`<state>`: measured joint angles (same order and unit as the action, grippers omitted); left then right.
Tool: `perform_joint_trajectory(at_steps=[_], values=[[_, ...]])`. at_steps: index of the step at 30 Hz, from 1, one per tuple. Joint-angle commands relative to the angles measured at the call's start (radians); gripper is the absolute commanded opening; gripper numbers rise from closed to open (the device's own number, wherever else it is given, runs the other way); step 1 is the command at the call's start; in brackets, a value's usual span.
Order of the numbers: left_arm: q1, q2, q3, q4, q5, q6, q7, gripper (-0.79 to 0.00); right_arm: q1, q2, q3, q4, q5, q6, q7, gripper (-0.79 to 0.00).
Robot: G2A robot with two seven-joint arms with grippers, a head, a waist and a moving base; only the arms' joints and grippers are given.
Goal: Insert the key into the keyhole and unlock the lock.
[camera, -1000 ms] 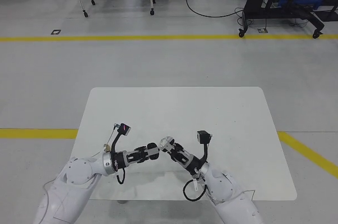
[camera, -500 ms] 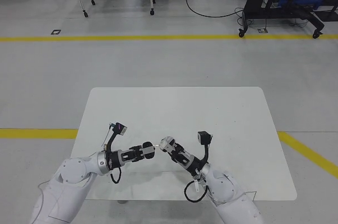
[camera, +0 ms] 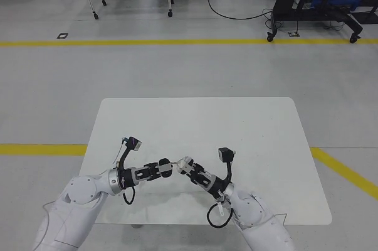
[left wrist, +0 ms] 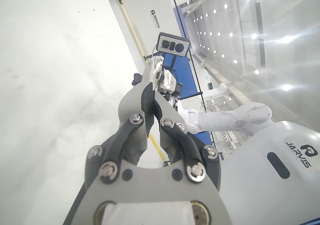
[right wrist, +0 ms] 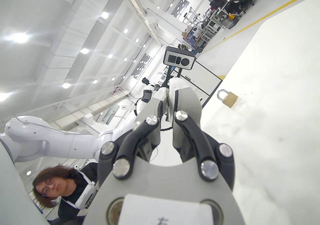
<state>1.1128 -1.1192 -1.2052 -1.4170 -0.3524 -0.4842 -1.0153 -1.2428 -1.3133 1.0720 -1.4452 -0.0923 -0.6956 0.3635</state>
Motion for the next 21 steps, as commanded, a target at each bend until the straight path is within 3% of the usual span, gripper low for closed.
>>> perform_joint_trajectory(at_steps=[1,5,6,7,8,21], values=[[-0.001,0.000,0.001,0.002,0.001,0.000,0.001,-0.785,0.001,0.000,-0.004,0.000,0.014,-0.005,0.013,-0.785],[-0.001,0.002,0.002,0.000,0.008,0.000,0.001,-0.785,0.005,0.001,-0.005,0.006,0.029,-0.006,0.030,-0.785],[0.000,0.002,0.002,-0.001,0.009,-0.002,-0.001,-0.523,0.006,0.001,-0.005,0.007,0.030,-0.003,0.032,-0.785],[0.000,0.003,0.002,0.000,0.007,-0.003,-0.003,-0.092,0.007,0.002,-0.005,0.008,0.030,0.001,0.035,-0.785],[0.001,0.003,0.001,0.000,0.006,-0.004,-0.004,0.000,0.008,0.002,-0.005,0.009,0.029,0.003,0.036,-0.785],[0.020,0.019,-0.056,0.012,-0.033,-0.014,-0.033,0.000,0.002,0.009,0.014,0.006,-0.001,0.017,0.032,-0.785]])
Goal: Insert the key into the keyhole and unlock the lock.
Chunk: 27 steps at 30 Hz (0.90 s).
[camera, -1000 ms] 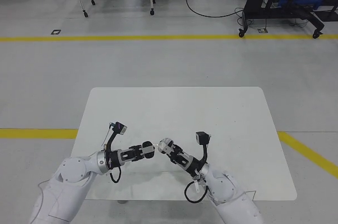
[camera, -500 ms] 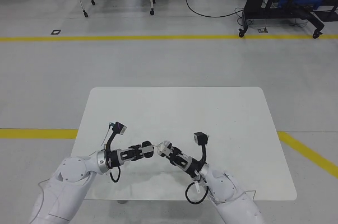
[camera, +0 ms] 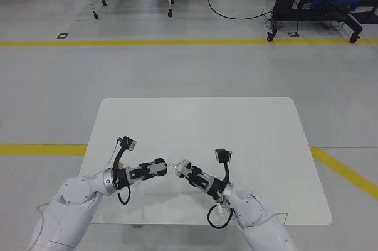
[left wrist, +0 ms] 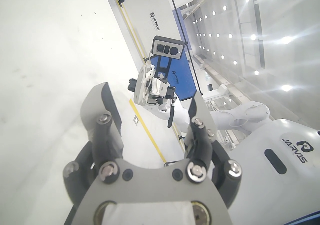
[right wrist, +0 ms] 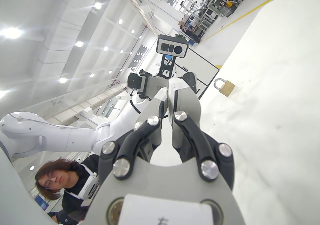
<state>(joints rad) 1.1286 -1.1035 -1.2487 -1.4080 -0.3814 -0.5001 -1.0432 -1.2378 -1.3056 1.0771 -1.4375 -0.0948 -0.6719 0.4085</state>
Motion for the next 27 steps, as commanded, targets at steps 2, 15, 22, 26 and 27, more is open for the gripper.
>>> perform_joint_trajectory(at_steps=[2,15,22,26,27], values=[[0.020,0.013,-0.052,0.007,0.002,0.007,-0.015,0.000,-0.013,0.004,0.036,-0.004,0.013,-0.028,-0.054,-0.785],[0.396,0.119,-0.609,-0.428,0.487,0.350,-0.040,0.000,-0.017,0.004,0.045,-0.003,0.021,-0.036,-0.069,-0.785],[0.405,0.130,-0.526,-0.531,0.746,0.693,-0.093,0.000,-0.017,0.004,0.045,-0.003,0.021,-0.036,-0.069,-0.785],[0.278,0.132,-0.414,-0.449,0.830,0.770,-0.121,0.000,-0.017,0.004,0.045,-0.003,0.021,-0.036,-0.069,-0.785],[0.240,0.132,-0.378,-0.428,0.846,0.781,-0.136,0.000,-0.017,0.004,0.045,-0.003,0.021,-0.036,-0.069,-0.785]])
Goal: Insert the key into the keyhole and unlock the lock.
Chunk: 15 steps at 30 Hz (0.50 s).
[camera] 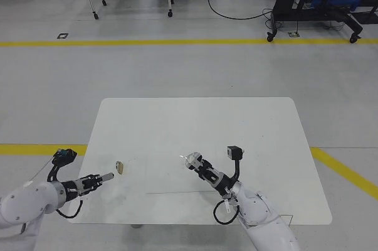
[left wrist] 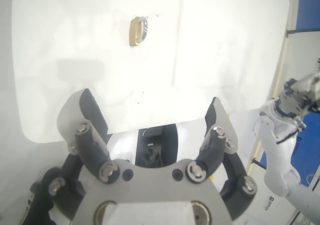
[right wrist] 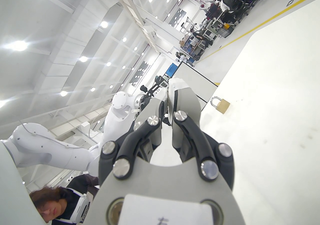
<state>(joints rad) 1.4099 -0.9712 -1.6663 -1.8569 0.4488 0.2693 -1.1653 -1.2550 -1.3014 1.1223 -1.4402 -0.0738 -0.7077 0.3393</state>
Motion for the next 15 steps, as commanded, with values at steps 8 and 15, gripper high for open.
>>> perform_joint_trajectory(at_steps=[8,15], values=[[-0.181,-0.008,0.192,0.150,0.054,0.058,-0.047,-0.249,0.000,0.000,0.000,0.000,0.000,0.000,0.000,-0.785],[-0.241,-0.013,0.269,0.201,0.142,0.126,-0.028,-0.391,0.000,0.000,0.000,0.000,0.000,0.000,0.000,-0.785]])
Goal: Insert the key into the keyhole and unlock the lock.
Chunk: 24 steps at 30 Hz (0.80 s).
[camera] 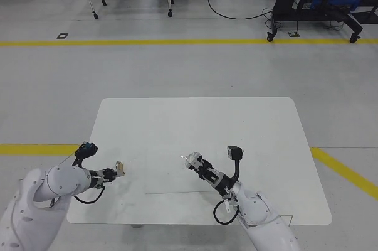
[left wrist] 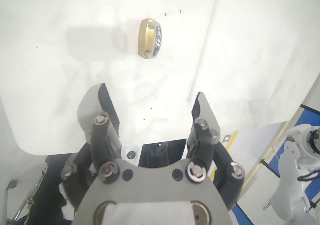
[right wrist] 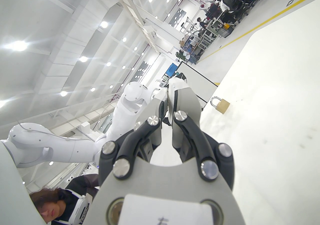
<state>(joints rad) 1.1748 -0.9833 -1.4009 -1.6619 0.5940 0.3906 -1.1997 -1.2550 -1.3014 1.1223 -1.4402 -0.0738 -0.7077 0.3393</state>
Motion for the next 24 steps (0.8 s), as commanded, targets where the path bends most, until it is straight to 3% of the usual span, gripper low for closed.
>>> perform_joint_trajectory(at_steps=[1,6,8,22,24], values=[[-0.011,-0.001,0.008,0.013,0.008,0.007,0.016,-0.388,0.000,0.000,0.000,0.000,0.000,0.000,0.000,-0.785],[-0.043,-0.003,0.056,0.048,0.112,0.017,0.074,-0.394,0.000,0.000,0.000,0.000,0.000,0.000,0.000,-0.785],[-0.056,-0.007,0.071,0.060,0.118,0.023,0.090,-0.360,0.000,0.000,0.000,0.000,0.000,0.000,0.000,-0.785],[-0.117,-0.026,0.138,0.147,0.117,-0.011,0.160,-0.468,0.000,0.000,0.000,0.000,0.000,0.000,0.000,-0.785],[-0.122,-0.027,0.141,0.155,0.121,-0.013,0.162,-0.533,0.000,0.000,0.000,0.000,0.000,0.000,0.000,-0.785]])
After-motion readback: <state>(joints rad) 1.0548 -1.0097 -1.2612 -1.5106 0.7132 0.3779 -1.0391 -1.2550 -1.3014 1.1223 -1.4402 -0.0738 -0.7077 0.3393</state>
